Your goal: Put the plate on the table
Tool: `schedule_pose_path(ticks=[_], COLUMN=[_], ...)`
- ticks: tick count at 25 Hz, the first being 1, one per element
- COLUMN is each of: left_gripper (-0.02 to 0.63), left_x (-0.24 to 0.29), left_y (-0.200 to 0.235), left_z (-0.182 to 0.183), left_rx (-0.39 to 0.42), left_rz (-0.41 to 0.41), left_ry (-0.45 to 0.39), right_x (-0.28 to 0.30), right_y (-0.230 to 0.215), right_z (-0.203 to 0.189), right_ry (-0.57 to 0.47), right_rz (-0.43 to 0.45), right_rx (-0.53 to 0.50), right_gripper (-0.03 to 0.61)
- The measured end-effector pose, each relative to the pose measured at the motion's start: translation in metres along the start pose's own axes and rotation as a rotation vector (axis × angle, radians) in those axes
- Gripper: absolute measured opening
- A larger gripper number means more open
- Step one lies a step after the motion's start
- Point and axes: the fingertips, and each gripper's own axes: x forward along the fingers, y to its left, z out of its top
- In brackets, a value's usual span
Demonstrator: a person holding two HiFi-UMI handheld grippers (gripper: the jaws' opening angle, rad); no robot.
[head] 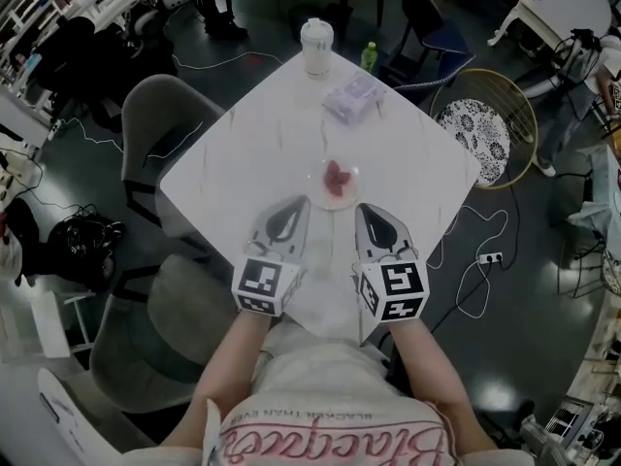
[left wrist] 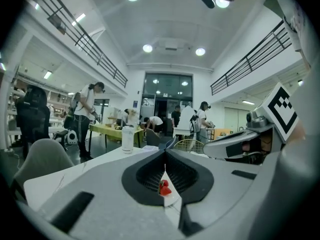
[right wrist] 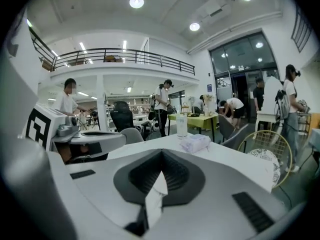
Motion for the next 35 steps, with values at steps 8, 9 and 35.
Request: schedule_pose_path(ticks=[8,9,35], left_gripper=[0.005,0.005,0.005], left_x=[-0.028,-0.031,-0.051], left_y=[-0.025,-0.028,-0.066], left_z=[0.036,0.041,0.088], left_rx=[0.047,0.054,0.079], left_rz=[-0.021,-0.023,-0.075], left_ry=[-0.053,-0.061,-0.159], right_x=[-0.051,-0.056,-0.1], right_y=[0.018,0.02,0.049], right_z=[0.043,0.047,0.081], right_ry=[-0.13,-0.144,-0.258], right_rz=[0.032,0.035,0.068], right_rx=[-0.017,-0.018,-0.1], right_gripper=[0.003,0.002,0.002])
